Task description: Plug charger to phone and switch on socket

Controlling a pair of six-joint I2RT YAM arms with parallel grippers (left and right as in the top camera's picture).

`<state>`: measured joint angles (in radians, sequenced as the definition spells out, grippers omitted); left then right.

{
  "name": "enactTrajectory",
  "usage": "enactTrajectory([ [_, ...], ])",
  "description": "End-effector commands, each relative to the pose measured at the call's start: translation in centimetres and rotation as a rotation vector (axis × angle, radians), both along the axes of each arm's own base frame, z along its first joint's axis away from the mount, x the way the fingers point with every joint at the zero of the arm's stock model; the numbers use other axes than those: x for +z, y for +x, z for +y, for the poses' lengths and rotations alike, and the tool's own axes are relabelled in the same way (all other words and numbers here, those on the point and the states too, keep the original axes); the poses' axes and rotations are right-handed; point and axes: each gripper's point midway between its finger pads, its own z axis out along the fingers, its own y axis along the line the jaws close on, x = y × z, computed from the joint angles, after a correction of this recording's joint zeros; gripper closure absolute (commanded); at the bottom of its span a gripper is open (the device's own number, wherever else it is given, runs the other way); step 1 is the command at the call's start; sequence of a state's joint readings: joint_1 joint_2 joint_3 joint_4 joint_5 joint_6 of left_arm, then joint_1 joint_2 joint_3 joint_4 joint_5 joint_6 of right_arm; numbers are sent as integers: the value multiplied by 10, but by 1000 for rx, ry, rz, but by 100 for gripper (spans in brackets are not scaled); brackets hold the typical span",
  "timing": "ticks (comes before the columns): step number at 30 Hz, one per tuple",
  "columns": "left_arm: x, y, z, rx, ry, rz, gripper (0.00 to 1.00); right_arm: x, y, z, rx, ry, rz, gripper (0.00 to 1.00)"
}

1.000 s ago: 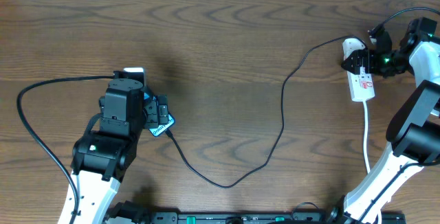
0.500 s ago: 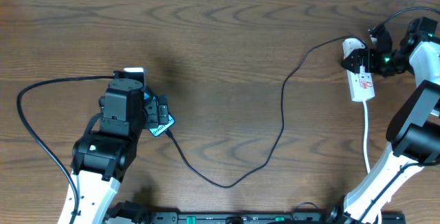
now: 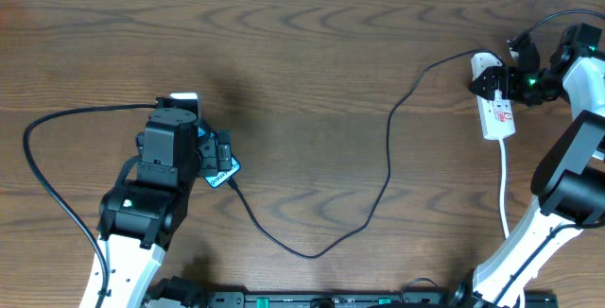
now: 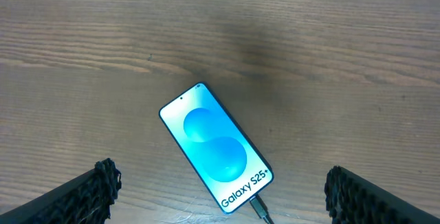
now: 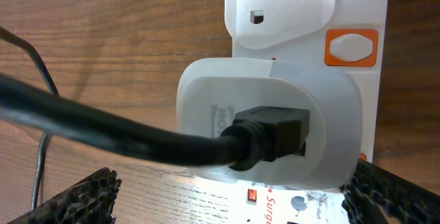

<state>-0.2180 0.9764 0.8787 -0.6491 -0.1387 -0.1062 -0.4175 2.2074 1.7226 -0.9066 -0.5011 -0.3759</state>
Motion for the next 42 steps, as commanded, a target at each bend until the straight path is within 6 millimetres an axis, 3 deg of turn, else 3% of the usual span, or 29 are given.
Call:
enactTrajectory([
  [1, 1, 1, 3, 4, 20, -2, 2, 0, -5, 15, -11, 78, 23, 1],
  [27, 1, 1, 3, 4, 20, -2, 3, 5, -2, 26, -10, 154, 1, 1],
  [42, 1, 1, 3, 4, 20, -2, 2, -14, -11, 35, -7, 187, 8, 1],
])
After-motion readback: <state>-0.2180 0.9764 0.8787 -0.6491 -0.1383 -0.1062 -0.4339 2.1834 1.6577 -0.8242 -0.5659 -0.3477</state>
